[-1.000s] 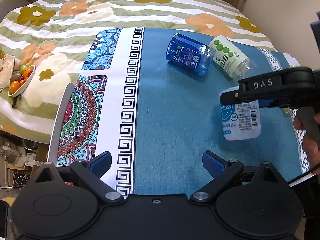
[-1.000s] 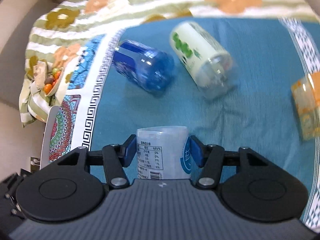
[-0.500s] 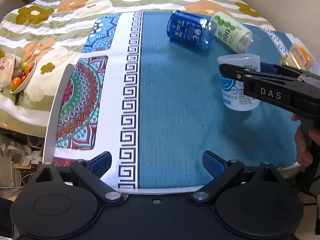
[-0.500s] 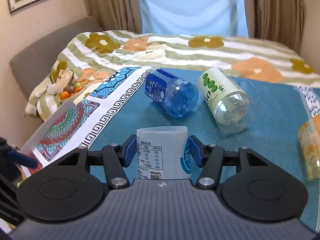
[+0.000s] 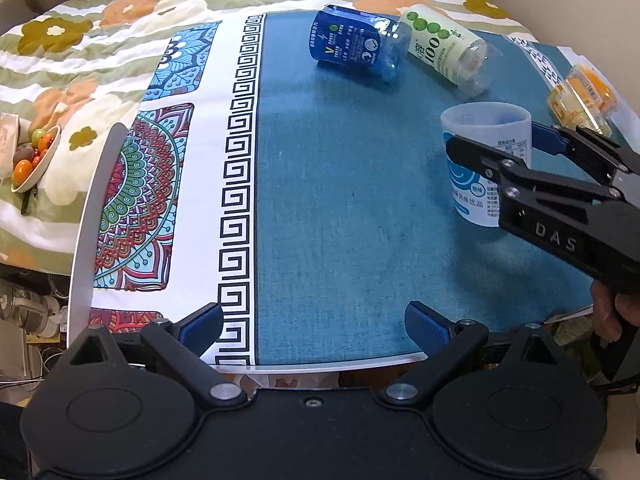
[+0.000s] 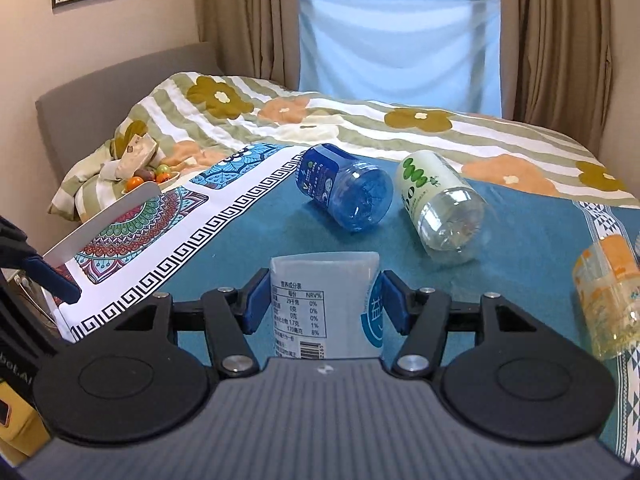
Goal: Flip cup upright
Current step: 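Lift the cup with the right gripper and rotate it rim upward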
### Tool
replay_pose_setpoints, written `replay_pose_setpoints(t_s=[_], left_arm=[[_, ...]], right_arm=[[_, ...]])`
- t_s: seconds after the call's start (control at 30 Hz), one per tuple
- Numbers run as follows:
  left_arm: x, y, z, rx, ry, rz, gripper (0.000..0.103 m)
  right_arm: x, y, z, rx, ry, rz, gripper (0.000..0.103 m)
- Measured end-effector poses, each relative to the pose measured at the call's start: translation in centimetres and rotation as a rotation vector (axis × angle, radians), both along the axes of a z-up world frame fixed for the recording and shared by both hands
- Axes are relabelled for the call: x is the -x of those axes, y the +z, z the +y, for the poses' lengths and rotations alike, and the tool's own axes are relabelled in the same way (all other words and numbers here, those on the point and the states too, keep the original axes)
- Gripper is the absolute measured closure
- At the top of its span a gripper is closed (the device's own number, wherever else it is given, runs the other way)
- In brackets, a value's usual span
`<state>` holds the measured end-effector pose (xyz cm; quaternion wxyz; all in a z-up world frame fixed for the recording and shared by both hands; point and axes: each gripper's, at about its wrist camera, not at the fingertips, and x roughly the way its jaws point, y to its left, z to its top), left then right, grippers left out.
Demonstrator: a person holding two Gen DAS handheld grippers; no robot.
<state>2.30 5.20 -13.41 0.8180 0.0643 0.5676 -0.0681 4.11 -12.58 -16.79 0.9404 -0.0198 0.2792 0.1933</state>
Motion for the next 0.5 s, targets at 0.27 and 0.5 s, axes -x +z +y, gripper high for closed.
replay_pose_setpoints(t_s=[0.27, 0.5], left_arm=[[-0.2, -0.2, -0.3, -0.006, -0.012, 0.008, 0.004], [-0.4, 0.0, -0.3, -0.009, -0.011, 0.005, 0.004]], right_arm=[[1.1, -0.4, -1.0, -0.016, 0.007, -0.015, 0.030], [-0.4, 0.7, -0.3, -0.025, 0.012, -0.064, 0.028]])
